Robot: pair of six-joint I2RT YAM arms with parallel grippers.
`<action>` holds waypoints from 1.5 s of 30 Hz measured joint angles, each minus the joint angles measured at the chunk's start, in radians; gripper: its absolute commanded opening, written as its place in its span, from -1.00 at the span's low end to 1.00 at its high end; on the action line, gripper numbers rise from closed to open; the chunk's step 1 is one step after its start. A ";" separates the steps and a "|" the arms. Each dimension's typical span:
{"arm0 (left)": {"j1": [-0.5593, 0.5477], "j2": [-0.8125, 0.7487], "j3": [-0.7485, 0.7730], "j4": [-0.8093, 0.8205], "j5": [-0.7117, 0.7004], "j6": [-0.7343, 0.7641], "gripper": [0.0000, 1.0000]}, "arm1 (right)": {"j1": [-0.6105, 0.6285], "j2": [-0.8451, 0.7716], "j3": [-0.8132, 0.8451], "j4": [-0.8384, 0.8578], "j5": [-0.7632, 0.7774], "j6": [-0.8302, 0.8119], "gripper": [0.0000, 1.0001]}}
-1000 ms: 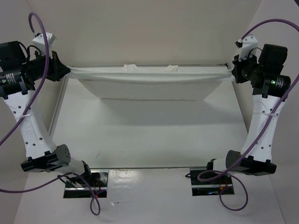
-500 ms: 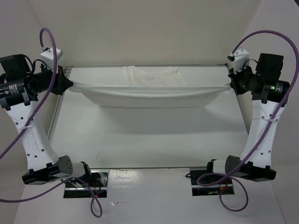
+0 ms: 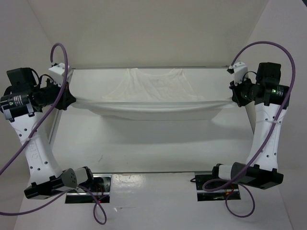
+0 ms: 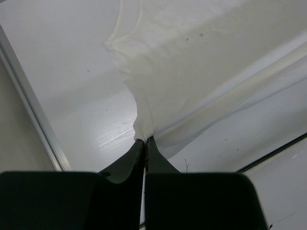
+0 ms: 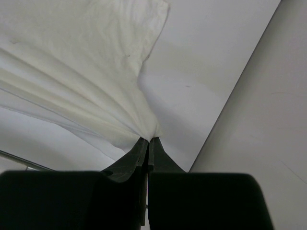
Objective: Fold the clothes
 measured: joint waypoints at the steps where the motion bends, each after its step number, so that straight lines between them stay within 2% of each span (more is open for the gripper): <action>1: 0.000 -0.006 -0.007 -0.003 -0.001 0.002 -1.00 | 0.000 -0.001 -0.010 -0.002 0.000 0.000 -1.00; 7: 0.000 -0.016 -0.011 -0.013 -0.010 0.002 -1.00 | 0.000 -0.003 -0.020 -0.008 -0.002 -0.003 -1.00; 17: 0.001 -0.048 0.085 -0.018 -0.028 -0.005 -1.00 | 0.000 -0.005 0.057 -0.010 -0.029 -0.001 -1.00; 27: 0.002 -0.064 0.193 0.007 -0.040 -0.057 -1.00 | 0.000 0.006 0.222 0.007 -0.049 0.060 -1.00; 45: 0.002 -0.071 0.171 0.024 -0.061 -0.077 -1.00 | 0.000 0.037 0.267 0.013 -0.049 0.072 -1.00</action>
